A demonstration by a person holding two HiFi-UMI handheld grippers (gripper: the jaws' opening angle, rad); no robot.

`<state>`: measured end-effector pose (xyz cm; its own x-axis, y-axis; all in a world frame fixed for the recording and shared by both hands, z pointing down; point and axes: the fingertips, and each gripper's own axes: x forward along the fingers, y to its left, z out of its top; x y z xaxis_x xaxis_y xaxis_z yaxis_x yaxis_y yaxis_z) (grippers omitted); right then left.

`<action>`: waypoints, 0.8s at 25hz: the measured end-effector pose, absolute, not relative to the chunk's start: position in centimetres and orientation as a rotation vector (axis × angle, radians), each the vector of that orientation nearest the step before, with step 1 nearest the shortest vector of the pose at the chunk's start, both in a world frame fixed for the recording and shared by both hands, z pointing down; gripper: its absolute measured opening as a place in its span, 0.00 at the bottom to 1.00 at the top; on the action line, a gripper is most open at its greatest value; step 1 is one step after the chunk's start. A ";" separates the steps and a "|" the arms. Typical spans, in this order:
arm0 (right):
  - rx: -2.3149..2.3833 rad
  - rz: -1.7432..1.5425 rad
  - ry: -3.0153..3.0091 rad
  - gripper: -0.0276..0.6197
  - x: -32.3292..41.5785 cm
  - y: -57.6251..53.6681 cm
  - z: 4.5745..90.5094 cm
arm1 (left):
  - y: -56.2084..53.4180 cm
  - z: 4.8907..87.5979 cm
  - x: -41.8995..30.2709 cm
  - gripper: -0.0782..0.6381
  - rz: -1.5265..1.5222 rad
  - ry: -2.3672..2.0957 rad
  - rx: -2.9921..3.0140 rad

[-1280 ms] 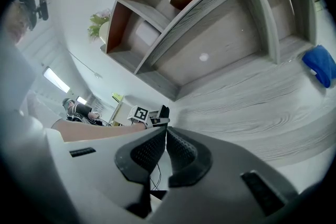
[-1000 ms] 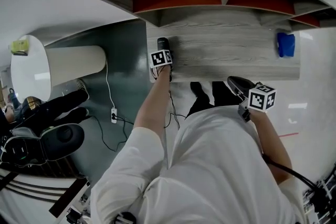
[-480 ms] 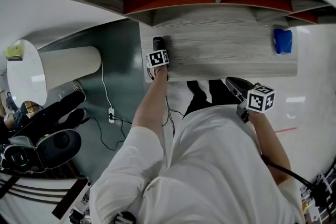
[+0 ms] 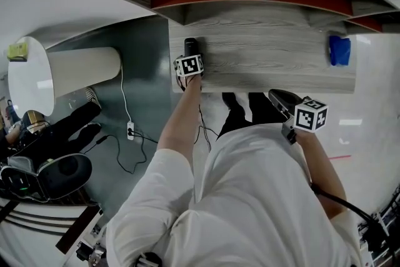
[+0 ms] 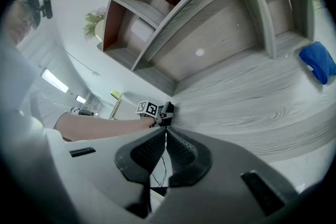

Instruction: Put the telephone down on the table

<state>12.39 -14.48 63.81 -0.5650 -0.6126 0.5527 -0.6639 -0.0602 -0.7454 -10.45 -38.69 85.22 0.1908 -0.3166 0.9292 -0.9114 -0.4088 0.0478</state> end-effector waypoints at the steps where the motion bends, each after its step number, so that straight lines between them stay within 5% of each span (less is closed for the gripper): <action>1: 1.440 1.731 -2.124 0.07 12.4 -14.5 63.8 | -38.8 85.0 -10.5 0.63 1.195 -1.157 1.848; 20: 1.421 1.633 -2.227 0.07 8.3 -14.3 61.9 | -33.4 73.1 -13.1 0.64 0.827 -1.164 2.035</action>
<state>8.31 -14.27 61.93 -0.5810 -0.6370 0.5066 -0.6747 0.0289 -0.7375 -13.07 -33.39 73.08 0.4087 -0.4840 0.7737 -0.8898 -0.3999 0.2199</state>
